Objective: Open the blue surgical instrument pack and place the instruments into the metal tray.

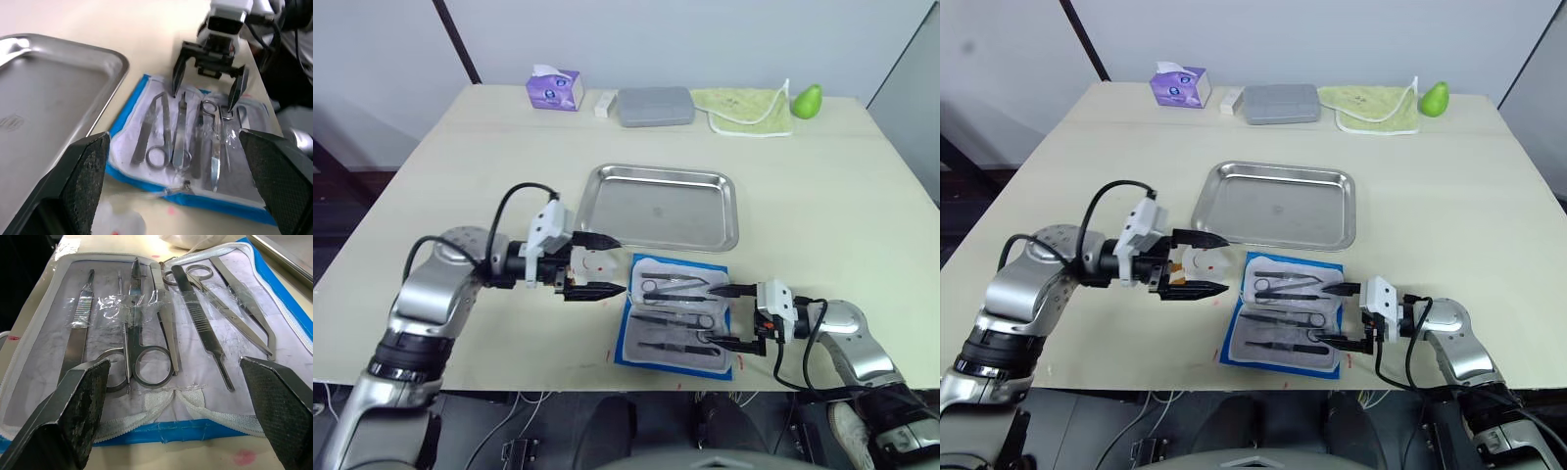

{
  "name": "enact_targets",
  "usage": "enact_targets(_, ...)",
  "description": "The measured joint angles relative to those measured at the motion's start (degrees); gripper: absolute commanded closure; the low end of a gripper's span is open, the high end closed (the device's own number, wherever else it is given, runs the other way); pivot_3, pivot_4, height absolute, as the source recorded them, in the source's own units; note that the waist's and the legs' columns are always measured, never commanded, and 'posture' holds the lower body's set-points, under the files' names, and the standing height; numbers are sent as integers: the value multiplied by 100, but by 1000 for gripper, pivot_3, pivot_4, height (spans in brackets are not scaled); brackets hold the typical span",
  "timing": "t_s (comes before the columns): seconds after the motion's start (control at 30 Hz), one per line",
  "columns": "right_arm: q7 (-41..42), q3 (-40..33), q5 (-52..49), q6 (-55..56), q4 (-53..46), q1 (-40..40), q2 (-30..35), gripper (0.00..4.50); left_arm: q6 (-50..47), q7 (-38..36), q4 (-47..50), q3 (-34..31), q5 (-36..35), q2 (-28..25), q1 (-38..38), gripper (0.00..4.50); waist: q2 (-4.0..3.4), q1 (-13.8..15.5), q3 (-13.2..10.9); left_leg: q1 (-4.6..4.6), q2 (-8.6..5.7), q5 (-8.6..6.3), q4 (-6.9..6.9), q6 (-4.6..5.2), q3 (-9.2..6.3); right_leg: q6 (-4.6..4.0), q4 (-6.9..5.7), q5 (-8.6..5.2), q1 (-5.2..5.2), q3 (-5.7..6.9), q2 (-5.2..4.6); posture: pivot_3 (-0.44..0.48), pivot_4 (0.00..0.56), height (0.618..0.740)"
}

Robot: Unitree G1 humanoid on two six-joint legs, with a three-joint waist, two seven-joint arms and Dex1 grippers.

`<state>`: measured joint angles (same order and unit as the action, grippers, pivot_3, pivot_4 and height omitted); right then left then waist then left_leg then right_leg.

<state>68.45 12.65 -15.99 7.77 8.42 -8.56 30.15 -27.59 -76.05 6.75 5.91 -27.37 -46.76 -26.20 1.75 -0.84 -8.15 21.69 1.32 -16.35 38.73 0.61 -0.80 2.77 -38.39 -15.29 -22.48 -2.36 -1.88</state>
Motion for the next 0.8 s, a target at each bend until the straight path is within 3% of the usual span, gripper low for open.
enact_targets(0.13,-76,16,26,-23,-81,40,0,0,99,25,-322,595,478,364,-425,2684,-10,2,-3,2,0,0,-1,0,1,0,2,0,-1,0,2,0,150,740)
enact_targets(0.53,-241,42,34,-121,-218,75,-7,0,689,156,-1377,1484,1693,1045,-1034,2684,-10,-9,-3,4,0,0,-1,0,1,0,3,0,-5,-3,5,0,150,740)
enact_targets(0.8,-262,65,37,-120,-214,57,-20,0,982,325,-1858,1667,2184,1367,-1233,2684,-10,-10,-3,5,0,0,-1,0,2,0,4,0,-4,-4,5,0,150,740)
